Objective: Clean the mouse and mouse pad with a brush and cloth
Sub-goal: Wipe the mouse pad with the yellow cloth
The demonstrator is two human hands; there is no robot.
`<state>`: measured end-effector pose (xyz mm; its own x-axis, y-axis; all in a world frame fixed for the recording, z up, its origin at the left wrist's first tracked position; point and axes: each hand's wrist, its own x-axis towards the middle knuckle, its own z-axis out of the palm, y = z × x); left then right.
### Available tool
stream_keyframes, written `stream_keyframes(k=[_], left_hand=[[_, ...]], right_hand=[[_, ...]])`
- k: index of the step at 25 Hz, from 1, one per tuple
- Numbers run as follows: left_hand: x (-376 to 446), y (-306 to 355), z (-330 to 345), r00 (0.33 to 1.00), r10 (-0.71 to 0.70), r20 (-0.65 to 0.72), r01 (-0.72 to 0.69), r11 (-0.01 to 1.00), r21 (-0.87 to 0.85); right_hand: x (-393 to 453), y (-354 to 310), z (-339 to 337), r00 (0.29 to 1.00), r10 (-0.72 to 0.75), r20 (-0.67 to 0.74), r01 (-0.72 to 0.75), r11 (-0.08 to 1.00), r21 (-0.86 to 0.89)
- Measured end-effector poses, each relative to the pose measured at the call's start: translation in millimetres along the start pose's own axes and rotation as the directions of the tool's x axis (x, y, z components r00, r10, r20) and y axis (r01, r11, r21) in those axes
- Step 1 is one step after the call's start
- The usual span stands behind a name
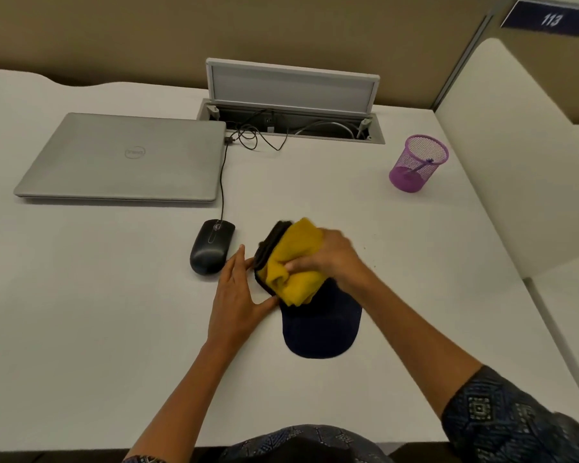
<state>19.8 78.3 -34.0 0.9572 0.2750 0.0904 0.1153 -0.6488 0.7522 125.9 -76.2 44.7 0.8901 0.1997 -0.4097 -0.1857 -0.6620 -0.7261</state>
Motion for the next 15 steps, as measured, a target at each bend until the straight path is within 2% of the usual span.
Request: stream_keyframes(k=[1, 3, 4, 6, 7, 9, 11, 13, 15], left_hand=[[-0.3, 0.1, -0.1, 1.0, -0.001, 0.003, 0.001, 1.0, 0.0], [1.0, -0.9, -0.5, 1.0, 0.021, -0.007, -0.021, 0.999, 0.031], [1.9, -1.3, -0.2, 0.999, 0.033, -0.011, -0.032, 0.999, 0.044], [2.1, -0.6, 0.3, 0.999, 0.037, -0.013, -0.036, 0.998, 0.051], [1.9, -0.4, 0.4, 0.999, 0.035, -0.014, -0.034, 0.998, 0.049], [1.8, -1.2, 0.0, 0.999, 0.042, -0.02, -0.041, 0.998, 0.047], [1.5, -1.5, 0.5, 0.999, 0.043, -0.012, -0.043, 0.998, 0.044], [0.8, -0.9, 0.1, 1.0, 0.026, -0.003, -0.026, 0.999, 0.045], [0.3, 0.3, -0.7, 1.0, 0.024, -0.007, -0.023, 0.999, 0.049]], right_hand=[[3.5, -1.2, 9.4, 0.999, -0.008, 0.035, 0.012, 0.991, -0.13], [16.1, -3.2, -2.8, 0.995, 0.025, -0.099, -0.053, 0.955, -0.291], [21.8, -1.8, -18.1, 0.977, 0.062, -0.202, -0.12, 0.95, -0.288], [26.2, 5.3, -54.1, 0.899, 0.13, -0.418, -0.247, 0.939, -0.24], [25.5, 8.4, -64.2, 0.867, 0.137, -0.478, -0.267, 0.939, -0.216], [19.7, 2.8, -57.2, 0.89, 0.1, -0.444, -0.187, 0.97, -0.157], [13.4, -7.7, -24.7, 0.968, 0.044, -0.246, -0.069, 0.993, -0.097], [8.3, -11.5, 12.2, 0.994, 0.0, -0.11, -0.021, 0.982, -0.188], [6.2, -11.5, 25.1, 0.977, -0.041, -0.209, -0.017, 0.964, -0.267]])
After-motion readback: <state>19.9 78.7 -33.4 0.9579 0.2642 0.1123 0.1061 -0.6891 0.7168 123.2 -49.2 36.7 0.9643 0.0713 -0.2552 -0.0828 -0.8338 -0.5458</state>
